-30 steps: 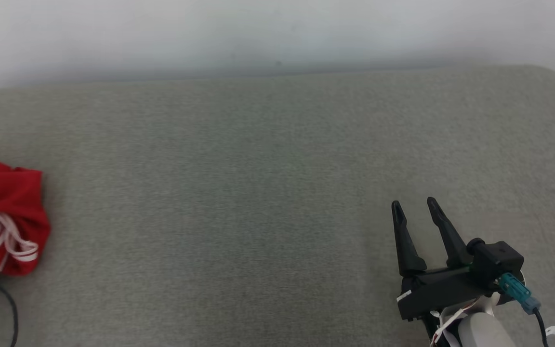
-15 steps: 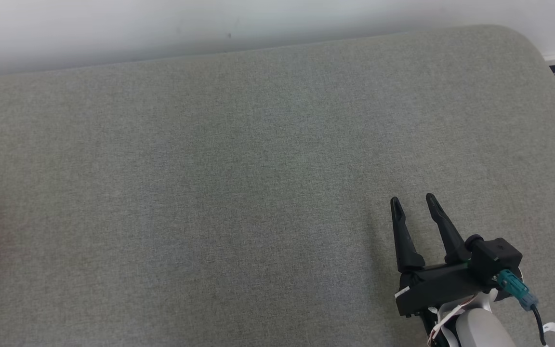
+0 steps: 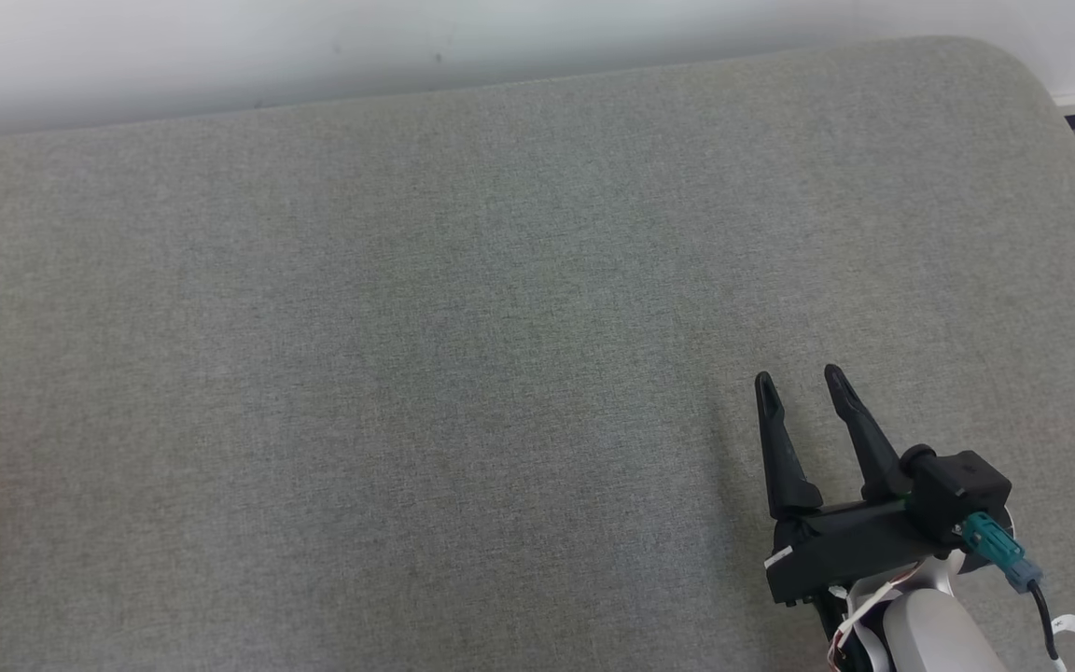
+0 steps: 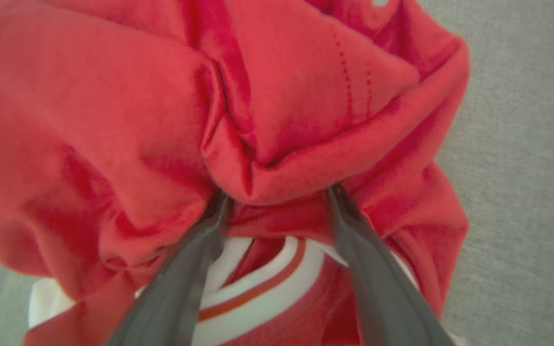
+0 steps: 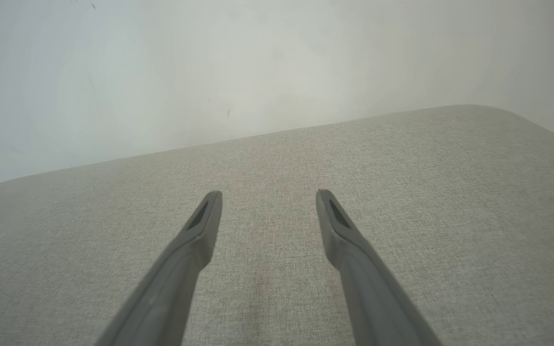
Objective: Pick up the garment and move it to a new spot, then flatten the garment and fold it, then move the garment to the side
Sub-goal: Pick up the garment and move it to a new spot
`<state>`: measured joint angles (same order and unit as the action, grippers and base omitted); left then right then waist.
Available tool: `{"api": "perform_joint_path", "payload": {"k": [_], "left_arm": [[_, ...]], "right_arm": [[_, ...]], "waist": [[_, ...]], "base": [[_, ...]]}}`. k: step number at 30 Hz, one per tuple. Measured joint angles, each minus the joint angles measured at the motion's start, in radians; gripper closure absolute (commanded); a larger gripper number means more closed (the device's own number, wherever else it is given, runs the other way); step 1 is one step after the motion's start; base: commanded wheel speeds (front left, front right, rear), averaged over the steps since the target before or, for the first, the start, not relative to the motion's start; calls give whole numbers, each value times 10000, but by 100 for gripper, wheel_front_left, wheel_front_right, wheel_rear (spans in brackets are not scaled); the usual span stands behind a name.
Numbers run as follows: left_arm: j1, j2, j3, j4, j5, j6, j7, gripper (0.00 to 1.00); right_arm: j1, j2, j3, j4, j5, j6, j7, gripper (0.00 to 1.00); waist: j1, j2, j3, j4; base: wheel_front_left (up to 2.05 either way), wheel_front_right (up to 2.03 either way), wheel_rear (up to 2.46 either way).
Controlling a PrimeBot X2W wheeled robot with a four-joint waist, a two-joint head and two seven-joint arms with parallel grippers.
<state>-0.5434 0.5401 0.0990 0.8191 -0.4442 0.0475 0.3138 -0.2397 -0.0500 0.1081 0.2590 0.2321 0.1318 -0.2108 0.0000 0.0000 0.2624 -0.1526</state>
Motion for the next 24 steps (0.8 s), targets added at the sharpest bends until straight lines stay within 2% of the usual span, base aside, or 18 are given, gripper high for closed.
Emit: {"api": "perform_joint_path", "payload": {"k": [1,2,9,15,18,24], "left_arm": [[0,-19,-12,40,6,-29,-117,61],[-1,-44,-56,42,19,-100,-311,100],[-187,-132,-159,-207,94,-395,-1829,100],[-918,-278,-232,-1011,12,-920,-2840,100],[-1398,-428,-389,-1685,-48,-1093,-3010,100],[-2115,-1127,-917,-3310,-140,-1074,-2855,100]], "right_arm": [[-11,2,2,0,-21,0,6,0],[-10,4,-17,8,-38,0,10,0],[92,6,-59,82,-96,0,96,0],[284,2,-242,221,-92,0,165,0],[414,4,-309,328,-56,0,171,0],[586,8,-360,493,59,0,174,0]], "waist": [[0,0,-4,14],[0,0,-16,34],[0,0,-302,229],[0,0,-747,477],[0,0,-996,621],[-1,0,-1480,796]], "base": [[0,0,0],[0,0,0],[0,0,0],[0,0,0],[0,0,0],[0,0,0]]}}
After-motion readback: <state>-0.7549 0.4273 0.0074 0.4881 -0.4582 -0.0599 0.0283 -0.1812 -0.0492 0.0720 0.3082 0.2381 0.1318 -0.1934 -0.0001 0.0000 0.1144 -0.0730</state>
